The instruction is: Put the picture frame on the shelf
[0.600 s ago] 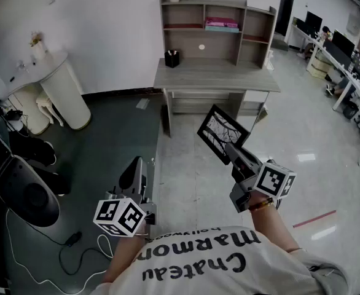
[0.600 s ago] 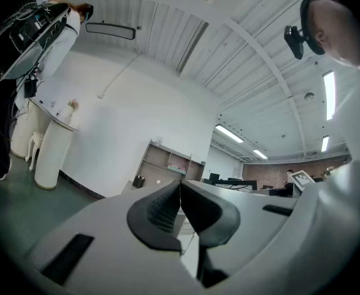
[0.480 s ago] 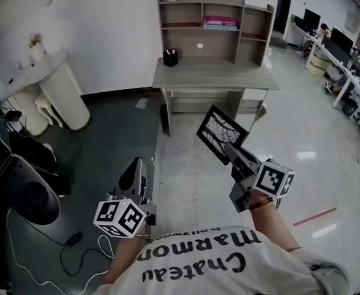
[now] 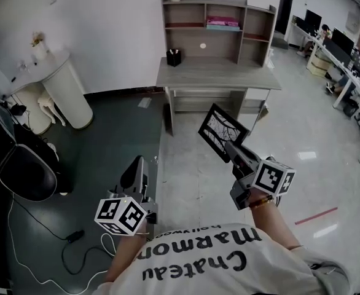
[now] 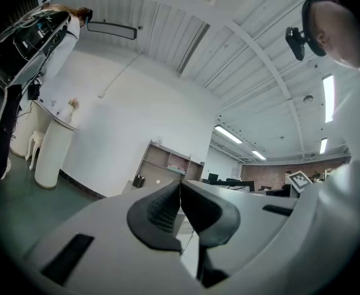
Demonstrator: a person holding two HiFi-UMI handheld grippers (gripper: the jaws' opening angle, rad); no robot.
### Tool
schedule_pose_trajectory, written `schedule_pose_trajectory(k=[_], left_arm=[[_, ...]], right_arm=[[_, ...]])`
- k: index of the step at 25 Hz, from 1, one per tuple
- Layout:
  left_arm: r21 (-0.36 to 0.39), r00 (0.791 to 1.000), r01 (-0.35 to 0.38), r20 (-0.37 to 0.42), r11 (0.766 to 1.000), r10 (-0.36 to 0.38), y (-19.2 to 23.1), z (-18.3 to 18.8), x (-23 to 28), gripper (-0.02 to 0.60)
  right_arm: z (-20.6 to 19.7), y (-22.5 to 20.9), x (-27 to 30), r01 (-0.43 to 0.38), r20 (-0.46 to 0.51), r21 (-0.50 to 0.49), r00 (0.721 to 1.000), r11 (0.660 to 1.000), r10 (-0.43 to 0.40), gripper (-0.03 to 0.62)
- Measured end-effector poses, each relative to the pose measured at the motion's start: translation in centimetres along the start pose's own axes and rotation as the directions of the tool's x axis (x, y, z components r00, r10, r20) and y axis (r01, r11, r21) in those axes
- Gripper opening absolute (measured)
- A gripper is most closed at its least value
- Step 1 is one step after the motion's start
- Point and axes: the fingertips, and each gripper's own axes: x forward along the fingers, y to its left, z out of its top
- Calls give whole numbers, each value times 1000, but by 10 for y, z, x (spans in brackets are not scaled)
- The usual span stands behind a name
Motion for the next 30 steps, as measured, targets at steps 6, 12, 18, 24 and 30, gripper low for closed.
schedule_pose_trajectory(k=[6, 12, 18, 24, 30], left_arm=[[19, 1000, 11, 23, 1000, -11, 15, 16, -15, 17], [7, 1000, -10, 13, 1000, 10, 42, 3, -33, 17], [-9, 999, -35, -32, 999, 35, 65, -8, -24, 17], [-11, 998, 9, -69, 1000, -10, 65, -18, 21, 17], [-19, 997, 38, -66, 999, -39, 71, -17, 90, 17]], right_arm=[[-9, 22, 11, -26, 13, -14, 1000, 1000, 26, 69], [-41, 32, 26, -46, -17, -10, 999, 999, 46, 70], [-57, 10, 32, 11, -37, 45, 999, 999, -9, 71], [-37, -24, 54, 50, -8, 81, 999, 995, -49, 71], [-8, -63, 97, 63, -25, 61, 998, 996, -62, 71]])
